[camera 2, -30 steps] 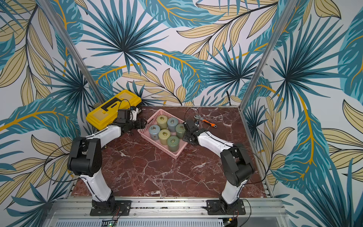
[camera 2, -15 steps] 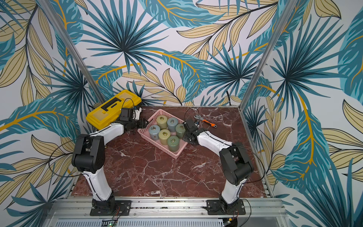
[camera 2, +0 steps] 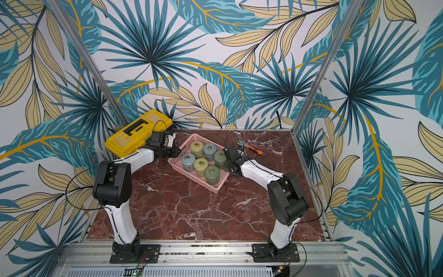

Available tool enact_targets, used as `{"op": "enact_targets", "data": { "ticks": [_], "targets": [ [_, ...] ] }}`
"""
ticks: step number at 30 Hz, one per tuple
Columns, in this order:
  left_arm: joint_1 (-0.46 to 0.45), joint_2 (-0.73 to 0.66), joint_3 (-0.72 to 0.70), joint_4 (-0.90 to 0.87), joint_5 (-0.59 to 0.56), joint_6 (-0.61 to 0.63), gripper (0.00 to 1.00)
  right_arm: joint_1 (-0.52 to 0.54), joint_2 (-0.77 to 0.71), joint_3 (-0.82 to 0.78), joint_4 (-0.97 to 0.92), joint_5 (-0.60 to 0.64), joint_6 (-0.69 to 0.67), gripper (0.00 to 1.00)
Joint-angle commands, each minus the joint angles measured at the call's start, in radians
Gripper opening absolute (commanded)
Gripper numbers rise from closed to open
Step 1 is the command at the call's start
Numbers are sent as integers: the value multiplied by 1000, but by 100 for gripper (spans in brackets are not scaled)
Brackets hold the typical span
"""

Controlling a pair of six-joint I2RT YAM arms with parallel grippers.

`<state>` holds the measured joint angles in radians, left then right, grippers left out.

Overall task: Take the tea canister out of the basket
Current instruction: Adjust the basket at the center of the board.

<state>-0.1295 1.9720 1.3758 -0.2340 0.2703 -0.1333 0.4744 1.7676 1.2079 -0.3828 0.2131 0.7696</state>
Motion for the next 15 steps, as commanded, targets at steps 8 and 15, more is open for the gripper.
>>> {"op": "enact_targets", "data": {
  "ticks": [8,15],
  "targets": [
    [-13,-72,-44,-48,33,-40,14,-14,-21,7,-73,-12,-151,20],
    [-25,-163,-167,14,47,-77,6,-77,-49,-10,-95,-100,-240,19]
  ]
}}
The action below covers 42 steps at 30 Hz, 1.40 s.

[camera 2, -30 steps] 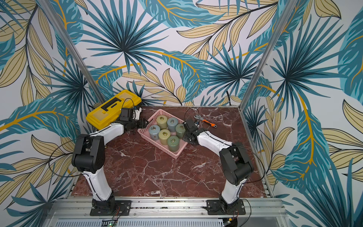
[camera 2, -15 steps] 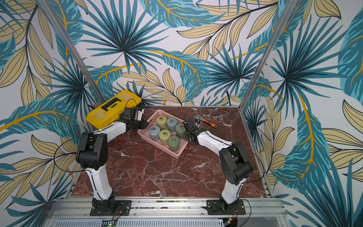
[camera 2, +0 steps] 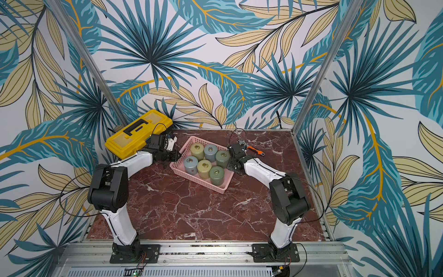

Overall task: Take the tea canister out of the basket
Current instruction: Adjust the basket at the center of the board.

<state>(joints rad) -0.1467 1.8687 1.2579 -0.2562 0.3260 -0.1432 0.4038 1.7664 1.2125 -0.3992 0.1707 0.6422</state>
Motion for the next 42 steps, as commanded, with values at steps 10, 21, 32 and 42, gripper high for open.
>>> {"op": "enact_targets", "data": {
  "ticks": [10,21,32,42],
  "targets": [
    [-49,-164,-214,133,5,-136,0,-64,-47,3,-134,-143,-277,20],
    [-136,-297,-371,232,-68,-249,0,-133,-21,44,-214,-162,-419,19],
    [-191,-428,-525,317,-129,-357,0,-149,73,144,-251,-139,-508,19],
    [-195,-482,-557,302,-168,-364,0,-152,153,233,-256,-137,-520,17]
  ]
}}
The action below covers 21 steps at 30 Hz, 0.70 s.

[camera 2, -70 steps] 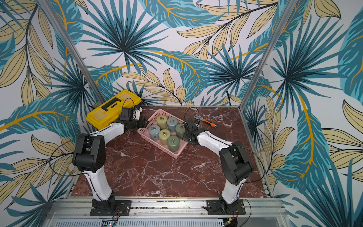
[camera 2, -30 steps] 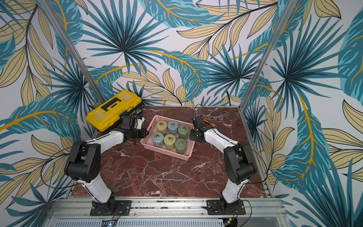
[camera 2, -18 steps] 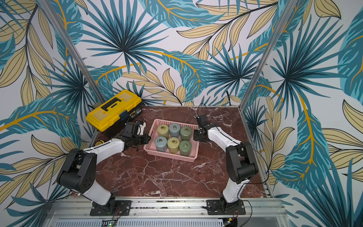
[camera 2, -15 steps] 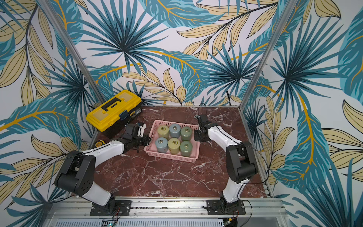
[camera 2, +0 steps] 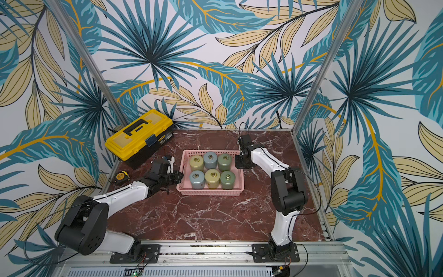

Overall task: Take the tea canister out of the basket
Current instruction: Adjust the basket at the center of the board.

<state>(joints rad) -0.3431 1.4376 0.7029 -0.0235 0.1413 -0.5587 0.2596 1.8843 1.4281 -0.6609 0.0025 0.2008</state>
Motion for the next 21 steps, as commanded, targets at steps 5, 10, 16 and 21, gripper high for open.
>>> {"op": "enact_targets", "data": {
  "ticks": [5,10,16,21],
  "targets": [
    [1,-41,1,64,0,54,0,-8,50,35,4,25,-74,17],
    [1,-41,10,61,-15,53,23,-8,28,19,4,35,-60,27],
    [4,-70,26,47,-48,55,48,-8,-25,-6,5,34,-54,61],
    [12,-122,40,3,-83,66,74,-8,-107,-42,4,50,-47,72]
  ]
}}
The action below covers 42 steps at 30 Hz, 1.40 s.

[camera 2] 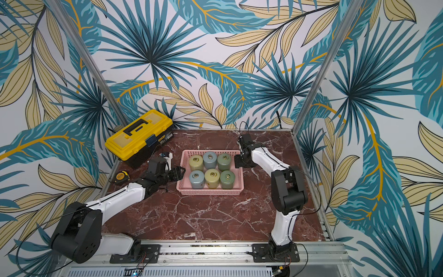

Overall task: Take the tea canister out of the basket
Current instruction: Adjust the basket at the center of the board, then pick up the tea canister from the basket.

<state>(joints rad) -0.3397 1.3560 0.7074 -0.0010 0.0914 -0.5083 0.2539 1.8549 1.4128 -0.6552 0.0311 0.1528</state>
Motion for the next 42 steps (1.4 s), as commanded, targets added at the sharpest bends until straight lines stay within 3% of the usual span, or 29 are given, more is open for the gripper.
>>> {"op": "enact_targets", "data": {
  "ticks": [1,4,5,13,21,24,32,42],
  "targets": [
    [10,-59,32,-23,-41,19,83,-2,-101,-38,-1,21,3,76],
    [15,-114,22,-42,-48,38,100,-3,-172,-77,-1,-8,-2,95],
    [19,-133,19,-54,-51,45,100,-1,-197,-97,5,-27,-3,99],
    [25,-286,-19,-126,-35,127,100,14,-382,-233,29,-105,-31,99],
    [25,-430,-148,-10,-20,191,100,66,-502,-322,52,-167,-79,99],
    [24,-453,-186,38,-8,234,100,104,-504,-320,37,-190,-103,99],
    [24,-466,-321,239,30,190,100,170,-463,-301,25,-156,-147,99],
    [25,-491,-318,208,51,200,100,198,-372,-268,5,-125,-220,99]
  ]
}}
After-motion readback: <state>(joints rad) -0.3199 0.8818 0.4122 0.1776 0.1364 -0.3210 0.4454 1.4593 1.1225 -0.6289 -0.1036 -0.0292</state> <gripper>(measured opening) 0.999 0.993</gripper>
